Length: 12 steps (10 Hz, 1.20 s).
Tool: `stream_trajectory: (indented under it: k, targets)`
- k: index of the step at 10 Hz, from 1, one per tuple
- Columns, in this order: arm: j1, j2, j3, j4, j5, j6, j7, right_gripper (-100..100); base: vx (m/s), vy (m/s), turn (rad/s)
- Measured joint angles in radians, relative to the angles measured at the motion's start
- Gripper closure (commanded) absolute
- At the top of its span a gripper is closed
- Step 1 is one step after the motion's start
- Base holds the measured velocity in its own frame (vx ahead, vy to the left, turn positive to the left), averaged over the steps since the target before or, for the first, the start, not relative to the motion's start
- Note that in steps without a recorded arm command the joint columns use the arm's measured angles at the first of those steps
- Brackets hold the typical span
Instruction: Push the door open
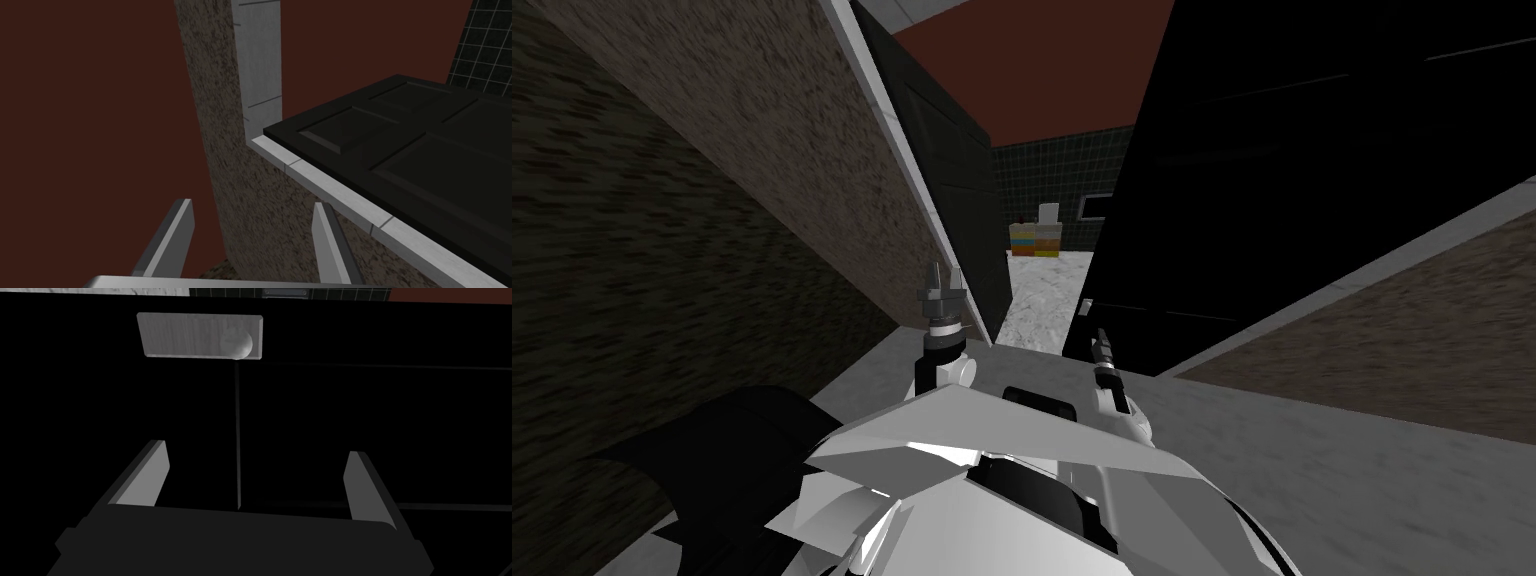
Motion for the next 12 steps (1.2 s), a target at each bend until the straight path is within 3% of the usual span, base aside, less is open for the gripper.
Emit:
stream_trajectory:
  k: [6, 12]
  targets:
    - [-0.053, 0.001, -0.003, 0.119, -0.008, -0.020, 0.001, -100, 0.074, -0.055, 0.060]
    - [-0.052, 0.002, -0.011, 0.126, -0.012, -0.025, 0.005, -100, 0.178, -0.007, 0.027]
